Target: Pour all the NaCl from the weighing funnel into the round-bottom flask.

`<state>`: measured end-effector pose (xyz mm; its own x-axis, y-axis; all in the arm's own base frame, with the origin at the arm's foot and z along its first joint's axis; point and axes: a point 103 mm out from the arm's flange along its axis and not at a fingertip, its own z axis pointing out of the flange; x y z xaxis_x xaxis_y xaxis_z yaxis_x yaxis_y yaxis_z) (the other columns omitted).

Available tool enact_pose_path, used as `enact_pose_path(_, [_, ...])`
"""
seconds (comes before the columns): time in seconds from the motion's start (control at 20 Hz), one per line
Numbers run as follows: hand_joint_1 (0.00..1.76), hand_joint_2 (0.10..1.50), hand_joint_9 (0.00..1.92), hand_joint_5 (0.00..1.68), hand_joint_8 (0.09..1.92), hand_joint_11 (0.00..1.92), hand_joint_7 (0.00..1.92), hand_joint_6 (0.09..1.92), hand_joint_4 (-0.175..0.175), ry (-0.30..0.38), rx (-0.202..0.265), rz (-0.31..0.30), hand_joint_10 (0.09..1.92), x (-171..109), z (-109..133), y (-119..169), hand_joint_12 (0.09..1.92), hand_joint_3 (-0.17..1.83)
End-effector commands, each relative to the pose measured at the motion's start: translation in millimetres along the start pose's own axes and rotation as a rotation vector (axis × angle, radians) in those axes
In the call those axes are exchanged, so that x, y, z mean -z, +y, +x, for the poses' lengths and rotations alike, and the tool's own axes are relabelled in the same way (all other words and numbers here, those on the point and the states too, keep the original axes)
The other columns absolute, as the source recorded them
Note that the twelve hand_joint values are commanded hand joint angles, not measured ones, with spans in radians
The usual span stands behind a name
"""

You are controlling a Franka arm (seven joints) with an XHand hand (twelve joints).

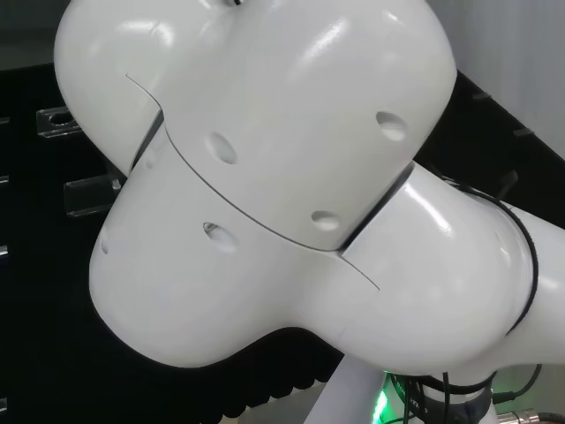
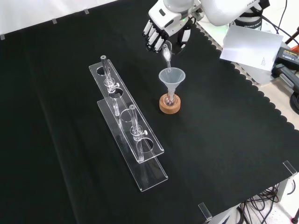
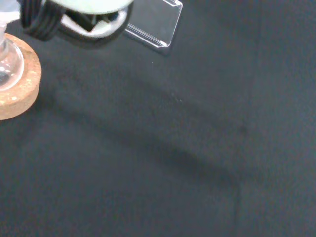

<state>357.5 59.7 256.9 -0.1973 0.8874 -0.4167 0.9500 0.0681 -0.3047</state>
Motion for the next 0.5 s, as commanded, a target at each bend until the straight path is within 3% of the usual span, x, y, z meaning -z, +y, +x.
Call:
enact_pose_path(0.05, [1.11,0.70,1.10,1.23,0.58,0.89,0.78,0.72,0.175,-0.028,-0.009,0.001,0.28,4.0,-2.5,1.7,1.05,0.61])
enact_pose_path(0.5, [1.11,0.70,1.10,1.23,0.58,0.89,0.78,0.72,0.175,-0.074,-0.016,0.013,0.28,10.1,-2.6,3.3,1.05,0.61])
